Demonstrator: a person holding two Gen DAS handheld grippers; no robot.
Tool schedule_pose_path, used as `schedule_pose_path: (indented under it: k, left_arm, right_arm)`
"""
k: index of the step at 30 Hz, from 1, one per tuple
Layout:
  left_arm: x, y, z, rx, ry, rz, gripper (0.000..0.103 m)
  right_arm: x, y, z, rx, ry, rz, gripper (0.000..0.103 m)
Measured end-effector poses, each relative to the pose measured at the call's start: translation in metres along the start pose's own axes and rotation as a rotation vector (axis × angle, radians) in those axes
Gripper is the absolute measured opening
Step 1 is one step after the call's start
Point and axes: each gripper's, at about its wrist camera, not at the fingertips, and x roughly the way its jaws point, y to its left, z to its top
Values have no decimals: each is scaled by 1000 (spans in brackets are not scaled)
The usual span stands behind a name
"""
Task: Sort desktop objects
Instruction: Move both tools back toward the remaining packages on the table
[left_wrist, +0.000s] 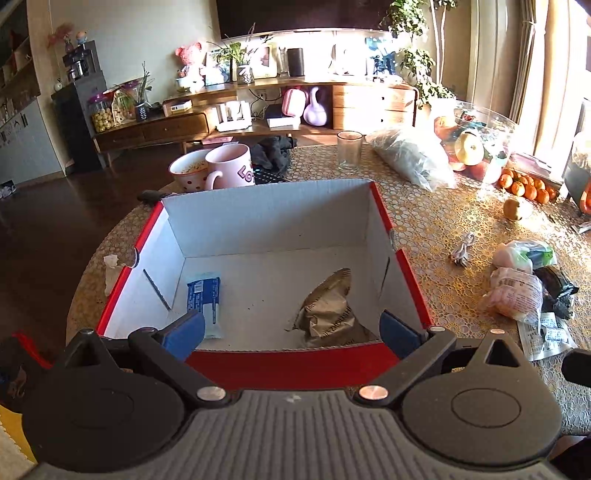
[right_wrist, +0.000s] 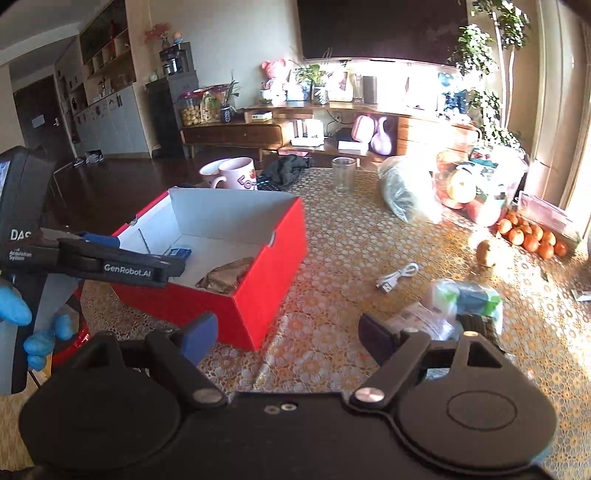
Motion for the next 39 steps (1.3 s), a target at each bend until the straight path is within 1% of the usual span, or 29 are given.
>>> schedule_pose_path:
  k: [5, 10, 15, 20, 25, 29, 32, 39]
  left_arm:
    - [-10, -17, -9, 16, -18, -34, 103]
    - [-20, -37, -20, 42, -32, -87, 103]
    - [-25, -66, -34, 93, -40, -124, 103]
    - [-27, -94, -44, 133, -44, -160, 103]
    - [-30, -119, -51, 162, -73, -185, 103]
    - [-28, -137, -56, 192, -87, -216, 103]
    - [-23, -146, -57, 196, -87, -235, 103]
    - [1, -164, -62, 194, -58, -279, 103]
  right_arm:
    - [-13, -16, -12, 34, -21, -33, 84]
    - [-22, -33, -25, 59, -29, -67, 85]
    - [-27, -54, -41, 90, -22, -125, 85]
    - [-35, -72, -59, 92, -32, -187, 85]
    - [-38, -90, -72, 114, -32, -233, 85]
    - [-36, -104, -80, 143, -23, -258, 85]
    - [-34, -112, -83, 155, -18, -268, 85]
    - [-21, -131, -94, 180, 18, -284, 85]
